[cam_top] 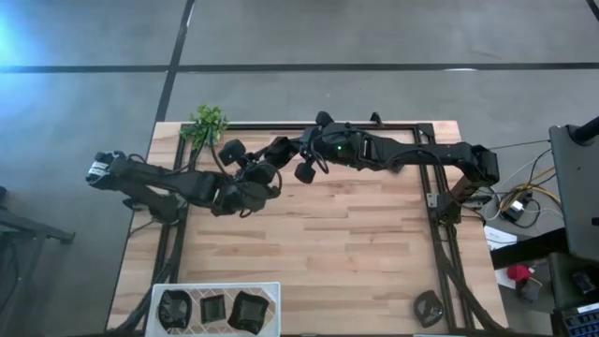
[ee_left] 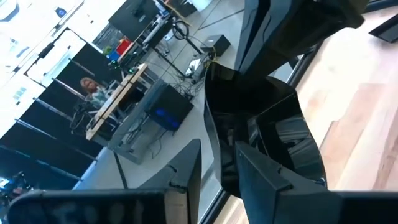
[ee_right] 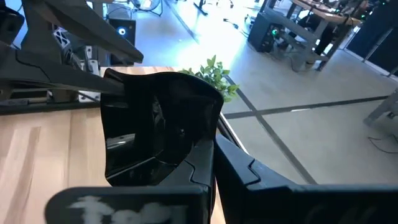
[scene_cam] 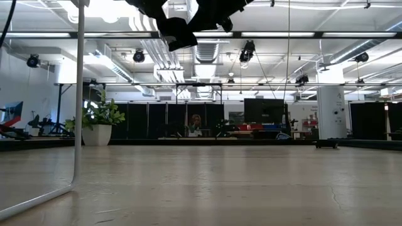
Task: Pick & Place Mini shaped plates
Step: Stack the black distorted square plate on top of the other black distorted square plates on the shelf
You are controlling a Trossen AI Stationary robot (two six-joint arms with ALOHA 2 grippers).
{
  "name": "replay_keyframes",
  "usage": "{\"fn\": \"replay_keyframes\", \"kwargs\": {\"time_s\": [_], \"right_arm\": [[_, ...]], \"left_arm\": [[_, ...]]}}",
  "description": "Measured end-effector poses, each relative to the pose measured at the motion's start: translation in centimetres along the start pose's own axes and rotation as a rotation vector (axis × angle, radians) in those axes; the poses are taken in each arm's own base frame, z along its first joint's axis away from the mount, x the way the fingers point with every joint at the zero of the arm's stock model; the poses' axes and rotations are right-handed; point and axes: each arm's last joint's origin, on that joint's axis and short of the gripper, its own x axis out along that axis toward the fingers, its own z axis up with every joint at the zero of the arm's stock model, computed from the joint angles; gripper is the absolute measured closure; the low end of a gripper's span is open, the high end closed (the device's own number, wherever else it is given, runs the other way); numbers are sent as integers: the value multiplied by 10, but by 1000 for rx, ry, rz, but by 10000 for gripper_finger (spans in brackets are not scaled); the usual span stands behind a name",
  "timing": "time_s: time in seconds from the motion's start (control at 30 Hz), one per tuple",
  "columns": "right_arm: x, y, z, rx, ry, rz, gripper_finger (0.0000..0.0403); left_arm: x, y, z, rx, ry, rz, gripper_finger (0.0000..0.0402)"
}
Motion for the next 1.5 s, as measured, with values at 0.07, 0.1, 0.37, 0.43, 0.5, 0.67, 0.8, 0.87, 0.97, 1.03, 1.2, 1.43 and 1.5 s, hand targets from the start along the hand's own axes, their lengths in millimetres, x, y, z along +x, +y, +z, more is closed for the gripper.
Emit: {"fn": "replay_keyframes", "kwargs": {"time_s": [0.07, 0.1, 0.37, 0.43, 0.5, 0.67, 0.8, 0.87, 0.97, 1.03, 1.2, 1.43, 1.5], "right_arm": [[0, 0, 0, 0, 0, 0, 394], [0, 0, 0, 0, 0, 0, 394], [0, 0, 0, 1, -1, 0, 394], [0, 0, 0, 1, -2, 0, 394], [0, 0, 0, 2, -5, 0, 394], [0, 0, 0, 2, -5, 0, 394], [0, 0, 1, 5, -8, 0, 394], [0, 0, 1, 7, -9, 0, 394], [0, 0, 1, 7, -9, 0, 394], [0, 0, 1, 8, -8, 0, 394], [0, 0, 1, 12, -6, 0, 394], [0, 0, 1, 15, -6, 0, 392], [0, 0, 1, 13, -6, 0, 386]], "left_arm": [[2, 1, 0, -8, 4, 5, 307], [3, 1, 0, -9, 7, 8, 307], [13, 5, -2, -65, 29, 14, 307], [16, 6, -2, -70, 36, 22, 307], [18, 7, -3, -73, 41, 29, 307], [18, 8, -3, -74, 43, 32, 319], [19, 8, -3, -74, 43, 32, 365], [19, 8, -3, -74, 43, 29, 390], [19, 7, -3, -74, 43, 21, 398], [19, 7, -3, -78, 43, 11, 400], [19, 7, -3, -82, 43, 8, 401], [19, 7, -3, -82, 43, 8, 401], [19, 7, -3, -82, 43, 7, 401]]}}
